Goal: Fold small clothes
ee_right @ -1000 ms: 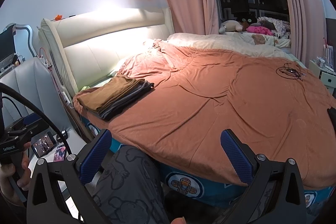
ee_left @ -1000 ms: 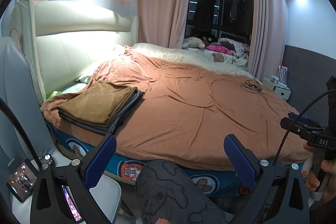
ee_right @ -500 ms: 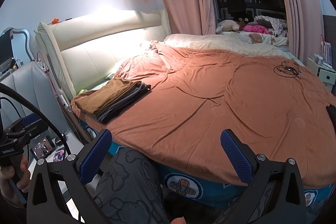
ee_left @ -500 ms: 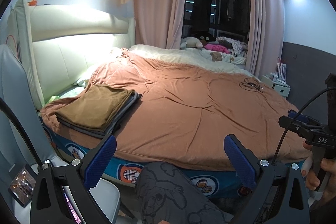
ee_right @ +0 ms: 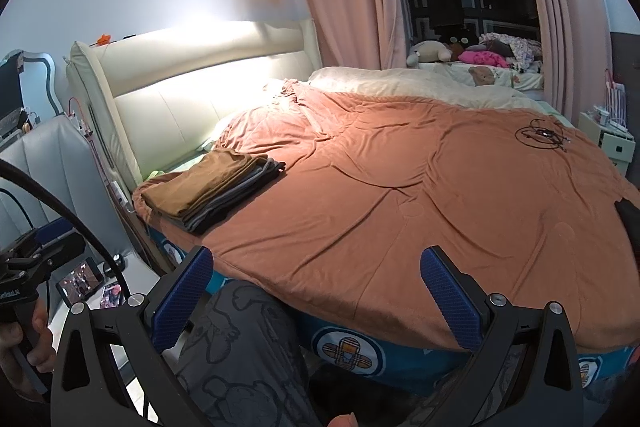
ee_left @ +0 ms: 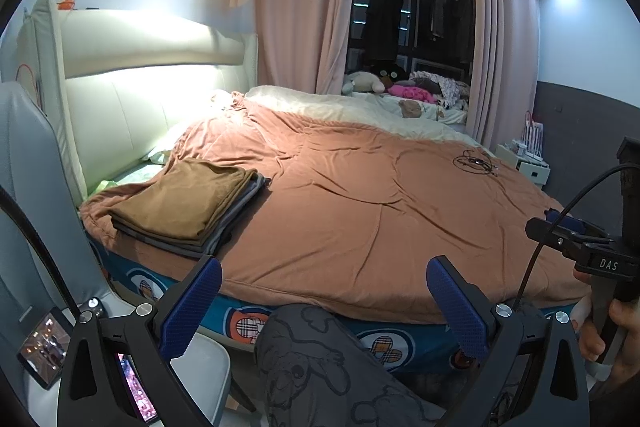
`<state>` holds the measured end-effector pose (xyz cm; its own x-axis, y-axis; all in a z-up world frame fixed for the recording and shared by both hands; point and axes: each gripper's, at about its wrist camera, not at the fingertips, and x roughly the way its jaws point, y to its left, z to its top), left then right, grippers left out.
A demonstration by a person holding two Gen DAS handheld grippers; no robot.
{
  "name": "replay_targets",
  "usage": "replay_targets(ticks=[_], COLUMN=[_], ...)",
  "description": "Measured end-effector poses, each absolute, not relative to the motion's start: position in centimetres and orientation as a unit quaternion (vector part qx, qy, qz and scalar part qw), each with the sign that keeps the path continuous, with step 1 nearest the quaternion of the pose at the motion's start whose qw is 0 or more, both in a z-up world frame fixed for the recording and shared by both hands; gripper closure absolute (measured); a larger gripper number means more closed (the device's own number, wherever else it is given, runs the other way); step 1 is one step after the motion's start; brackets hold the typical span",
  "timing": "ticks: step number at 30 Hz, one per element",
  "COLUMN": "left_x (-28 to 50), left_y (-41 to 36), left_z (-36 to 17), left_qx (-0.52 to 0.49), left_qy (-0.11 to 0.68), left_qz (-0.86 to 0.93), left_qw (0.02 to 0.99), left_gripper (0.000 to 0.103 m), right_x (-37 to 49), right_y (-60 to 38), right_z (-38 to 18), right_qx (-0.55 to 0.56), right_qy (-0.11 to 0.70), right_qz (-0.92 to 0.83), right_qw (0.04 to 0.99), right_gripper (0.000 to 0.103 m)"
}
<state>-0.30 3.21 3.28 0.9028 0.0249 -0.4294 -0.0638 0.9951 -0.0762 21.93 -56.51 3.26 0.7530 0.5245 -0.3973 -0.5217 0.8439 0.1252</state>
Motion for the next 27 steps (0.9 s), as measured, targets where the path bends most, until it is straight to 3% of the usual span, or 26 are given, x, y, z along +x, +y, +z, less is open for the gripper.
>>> replay_targets(ticks=[27], left_x=[-1.7], left_y=[2.9], left_z=[2.7], left_qx=[-0.045], left_qy=[0.215], left_qz=[0.017], left_qw=[0.975], left_gripper=[0.000], right_x=[21.9], right_y=[-56.4], right_z=[3.0], right_qx=[0.000], right_qy=[0.218], right_qz=[0.268], right_qw=[0.938], right_gripper=[0.000])
